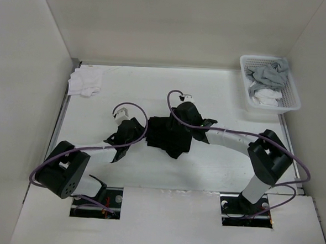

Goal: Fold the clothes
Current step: Fold the tank top

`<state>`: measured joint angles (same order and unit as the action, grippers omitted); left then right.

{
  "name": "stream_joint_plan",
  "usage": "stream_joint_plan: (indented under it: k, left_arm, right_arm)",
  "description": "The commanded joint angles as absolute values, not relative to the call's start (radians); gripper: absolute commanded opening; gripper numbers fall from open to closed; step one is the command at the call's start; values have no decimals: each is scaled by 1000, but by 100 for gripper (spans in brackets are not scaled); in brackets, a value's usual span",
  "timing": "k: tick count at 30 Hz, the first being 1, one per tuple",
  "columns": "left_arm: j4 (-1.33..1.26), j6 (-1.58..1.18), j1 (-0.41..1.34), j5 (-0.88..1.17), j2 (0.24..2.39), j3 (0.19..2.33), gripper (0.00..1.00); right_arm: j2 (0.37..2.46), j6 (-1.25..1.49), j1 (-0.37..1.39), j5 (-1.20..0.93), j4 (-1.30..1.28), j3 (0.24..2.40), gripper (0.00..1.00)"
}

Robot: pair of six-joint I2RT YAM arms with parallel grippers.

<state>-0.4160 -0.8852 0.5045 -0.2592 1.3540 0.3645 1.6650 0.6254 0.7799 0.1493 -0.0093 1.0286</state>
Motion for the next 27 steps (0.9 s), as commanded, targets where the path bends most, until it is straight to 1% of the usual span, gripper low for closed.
stream_joint_plan:
  k: [1,7,9,10,13,14,16,19,23,25,27]
  left_arm:
    - [-466,-868,516,-281,1384,420,40]
    - [-476,-867,522,-249,1442,446,35]
    - [-477,-865,522,-238,1454,448,33]
    - [-477,-865,524,-235,1459,448,30]
    - [-477,-867,528,-216,1462,442,13]
    - [-476,-870,530,-212,1454,437,10]
    - [-463,-876,541,-209,1425,422,8]
    - [-431,-899,562,-210,1352,390,7]
    - [-371,-931,581,-222,1255,359,7]
    - [-350,-943,584,-222,1224,350,8]
    - [-324,-956,584,-222,1201,345,13]
  right_arm:
    - [1750,627,768,83,63,1112,47]
    - [1857,640,771,45,34,1222,48]
    - [1893,655,765,17,32,1255,46]
    - [1907,664,754,5,32,1268,41]
    - [1933,692,730,15,51,1302,23]
    - [1945,707,719,23,58,1313,19]
    - [1977,733,693,32,71,1342,14]
    - [2035,758,660,26,71,1390,9]
    - [2083,784,631,22,77,1436,9]
    - [2085,793,621,21,89,1448,16]
    - [2045,795,619,9,119,1427,22]
